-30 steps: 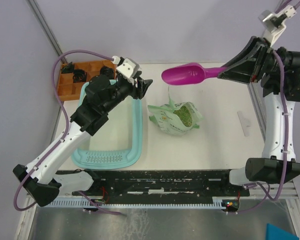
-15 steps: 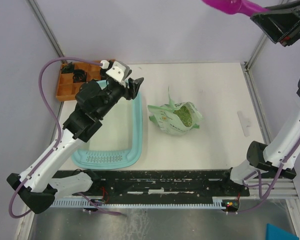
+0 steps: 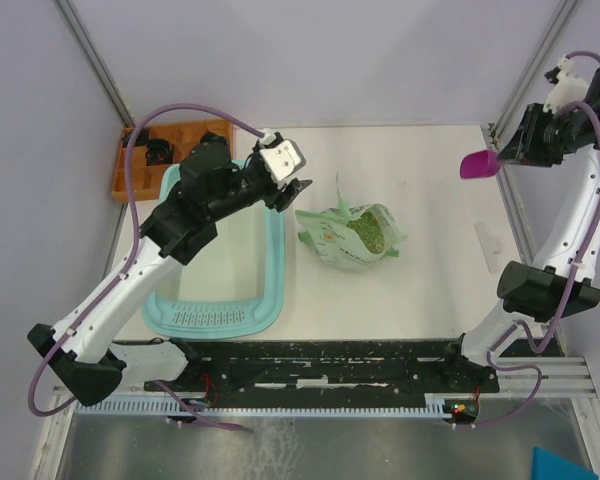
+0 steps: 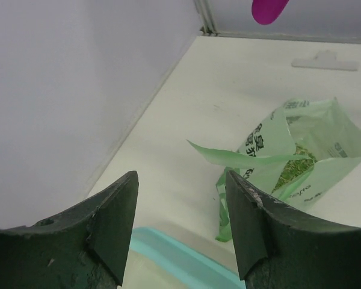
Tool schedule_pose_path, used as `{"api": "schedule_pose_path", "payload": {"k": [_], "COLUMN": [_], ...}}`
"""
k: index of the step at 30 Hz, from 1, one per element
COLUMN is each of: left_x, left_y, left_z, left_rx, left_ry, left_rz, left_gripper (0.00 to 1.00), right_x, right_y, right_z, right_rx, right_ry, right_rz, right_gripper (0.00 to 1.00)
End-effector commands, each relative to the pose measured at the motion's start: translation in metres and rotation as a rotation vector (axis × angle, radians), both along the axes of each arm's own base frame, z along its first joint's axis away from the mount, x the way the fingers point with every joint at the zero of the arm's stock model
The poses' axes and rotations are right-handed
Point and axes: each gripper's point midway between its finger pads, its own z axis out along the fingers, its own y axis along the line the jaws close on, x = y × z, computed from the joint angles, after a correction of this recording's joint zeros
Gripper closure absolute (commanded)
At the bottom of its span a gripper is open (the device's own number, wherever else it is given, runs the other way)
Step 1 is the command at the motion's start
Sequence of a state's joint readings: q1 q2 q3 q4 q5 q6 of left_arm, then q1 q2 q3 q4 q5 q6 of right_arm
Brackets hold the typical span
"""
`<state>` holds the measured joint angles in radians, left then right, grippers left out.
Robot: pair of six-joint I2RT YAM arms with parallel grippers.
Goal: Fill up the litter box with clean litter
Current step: 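Scoop the cat litter from the cat litter bag.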
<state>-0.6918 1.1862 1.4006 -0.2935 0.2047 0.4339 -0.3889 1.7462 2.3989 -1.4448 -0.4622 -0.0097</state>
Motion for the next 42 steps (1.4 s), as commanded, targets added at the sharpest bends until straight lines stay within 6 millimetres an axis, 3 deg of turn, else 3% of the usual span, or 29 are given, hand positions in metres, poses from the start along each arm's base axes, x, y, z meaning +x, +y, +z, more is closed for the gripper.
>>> {"api": "schedule_pose_path", "payload": {"k": [1, 6, 10, 15, 24, 28, 32, 36, 42], "left_x": [-0.013, -0.017, -0.027, -0.022, -0.031, -0.027, -0.020, -0.011, 0.005], "left_y": [-0.018, -0.028, -0.037, -0.037, -0.041, -0.039, -0.034, -0.036, -0.050], "left_z": [-0.001, -0.009, -0.028, -0.052, -0.072, -0.089, -0.091, -0.082, -0.090], "left_rx": [0.092, 0.122, 0.176, 0.278, 0.268, 0.293, 0.274, 0.214, 0.203], "left_ry": [-0.009, 0.029, 0.115, 0.193, 0.212, 0.191, 0.133, 0.060, 0.088], "left_rz": [-0.155, -0.216, -0.295, -0.280, -0.254, -0.206, -0.161, -0.124, -0.107], "left_gripper": [0.32, 0.32, 0.31, 0.31, 0.32, 0.35, 0.40, 0.55, 0.96], "right_x": [-0.076, -0.102, -0.109, -0.113, -0.093, -0.087, -0.091, -0.100, -0.111], "right_y": [0.038, 0.057, 0.073, 0.097, 0.097, 0.094, 0.100, 0.109, 0.125], "right_z": [-0.004, -0.010, -0.019, -0.033, -0.037, -0.033, -0.019, -0.001, 0.013], "right_rx": [-0.030, 0.019, 0.114, 0.240, 0.266, 0.251, 0.244, 0.235, 0.262], "right_ry": [0.098, 0.122, 0.152, 0.208, 0.218, 0.197, 0.140, 0.064, 0.010], "right_rz": [0.239, 0.290, 0.326, 0.402, 0.428, 0.430, 0.454, 0.493, 0.549], "right_gripper": [0.99, 0.99, 0.98, 0.98, 0.98, 0.98, 0.98, 0.98, 0.98]}}
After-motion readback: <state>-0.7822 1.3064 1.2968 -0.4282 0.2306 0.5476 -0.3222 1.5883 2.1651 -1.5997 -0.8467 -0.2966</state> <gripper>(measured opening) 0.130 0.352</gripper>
